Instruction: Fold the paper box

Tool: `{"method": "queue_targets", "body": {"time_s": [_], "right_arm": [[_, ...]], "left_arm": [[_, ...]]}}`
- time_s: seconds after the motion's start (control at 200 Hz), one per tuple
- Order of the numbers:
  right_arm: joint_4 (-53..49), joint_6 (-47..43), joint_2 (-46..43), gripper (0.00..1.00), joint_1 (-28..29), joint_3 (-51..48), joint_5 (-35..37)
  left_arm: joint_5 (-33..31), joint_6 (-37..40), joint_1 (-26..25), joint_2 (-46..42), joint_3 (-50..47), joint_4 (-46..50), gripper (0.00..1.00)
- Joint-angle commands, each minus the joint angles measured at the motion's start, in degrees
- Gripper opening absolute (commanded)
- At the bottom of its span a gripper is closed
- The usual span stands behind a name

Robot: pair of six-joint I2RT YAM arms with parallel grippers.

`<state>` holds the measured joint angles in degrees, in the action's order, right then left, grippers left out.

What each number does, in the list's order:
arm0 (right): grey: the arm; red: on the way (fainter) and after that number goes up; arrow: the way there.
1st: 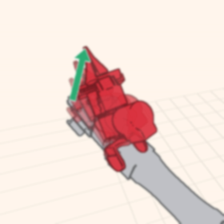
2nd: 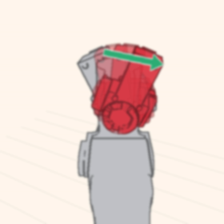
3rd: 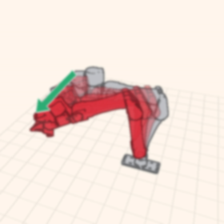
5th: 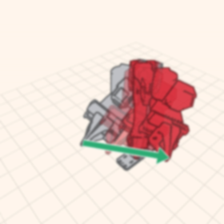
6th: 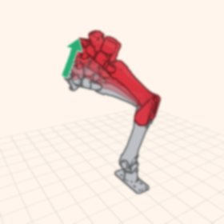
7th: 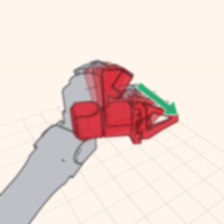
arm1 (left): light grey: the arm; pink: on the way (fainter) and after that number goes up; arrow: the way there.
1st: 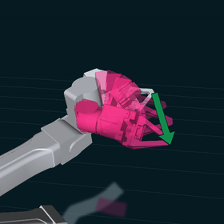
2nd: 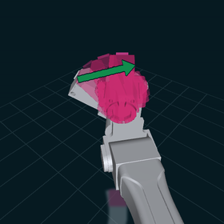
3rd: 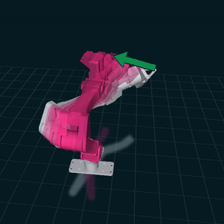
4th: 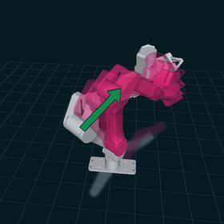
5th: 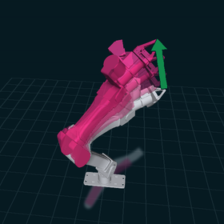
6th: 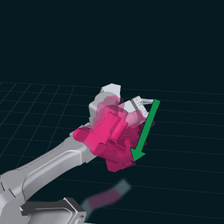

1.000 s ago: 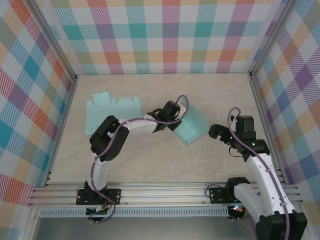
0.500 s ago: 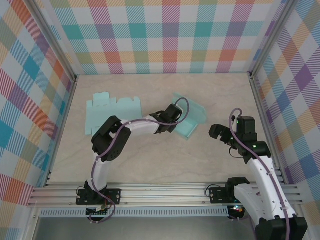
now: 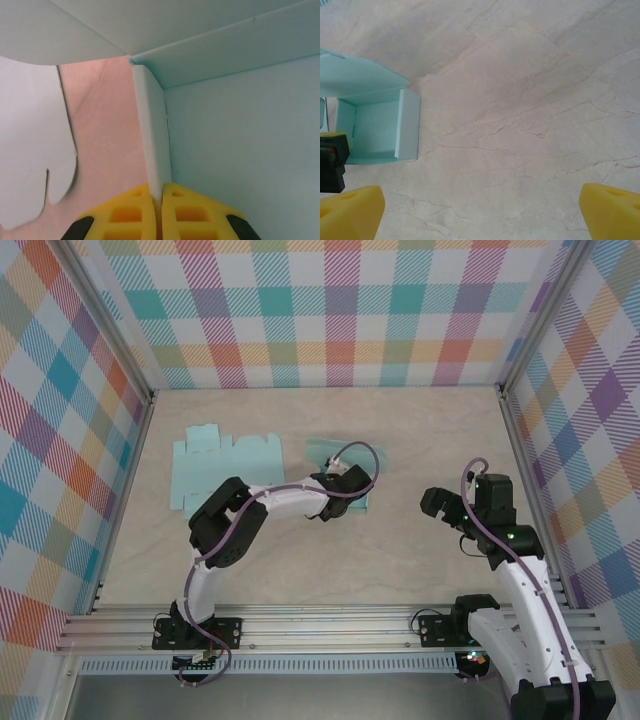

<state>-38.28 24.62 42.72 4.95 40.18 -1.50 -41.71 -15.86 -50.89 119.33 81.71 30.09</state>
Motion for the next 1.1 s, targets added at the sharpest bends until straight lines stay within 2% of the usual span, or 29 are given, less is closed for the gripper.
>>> {"method": "queue_targets", "body": {"time_s": [0.0, 0.105, 0.255, 0.41, 0.66, 0.785, 0.84, 0.955, 1.02, 1.095], "right_arm": [[-0.74, 0.26, -0.44, 1.00, -0.09, 1.23, 0.01], [-1.55, -0.33, -0.36, 1.00, -0.03, 1.54, 0.17], [-2.21, -0.71, -0.01, 1.00, -0.07, 1.15, 1.21], [-1.16, -1.87, 0.28, 1.00, -0.03, 0.35, 0.45], [3.17, -4.96, 3.92, 1.00, 0.31, 0.83, -4.93], [7.75, -6.28, 6.76, 0.98, 1.54, 0.62, -7.10], [10.51, -7.06, 7.94, 0.96, 2.43, 0.47, -8.34], [16.36, -9.67, 11.56, 0.86, 3.59, 1.14, -12.20], [18.74, -11.20, 13.91, 0.83, 4.52, 2.14, -13.83], [20.80, -13.77, 17.00, 0.83, 6.69, 3.68, -13.19]], "left_arm": [[-0.19, -5.42, -0.68, -0.17, -3.55, 8.15, 0.00], [4.61, -7.11, -1.19, -3.90, -5.27, 6.95, 0.06], [9.30, -8.39, -1.40, -8.46, -6.29, 5.55, 0.26], [9.02, -8.07, -1.40, -11.95, -5.99, 5.79, 0.47], [9.80, -5.47, -1.23, -24.49, -11.13, 0.77, 0.53], [7.61, 3.23, 0.48, -33.86, -19.15, -10.36, 0.54], [11.50, 8.12, 3.43, -38.15, -25.00, -20.01, 0.54], [26.56, 13.14, 12.85, -44.05, -35.25, -35.08, 0.56], [33.51, 15.59, 16.98, -44.39, -37.63, -39.02, 0.57], [39.16, 19.68, 19.52, -42.74, -37.67, -40.63, 0.59]]}}
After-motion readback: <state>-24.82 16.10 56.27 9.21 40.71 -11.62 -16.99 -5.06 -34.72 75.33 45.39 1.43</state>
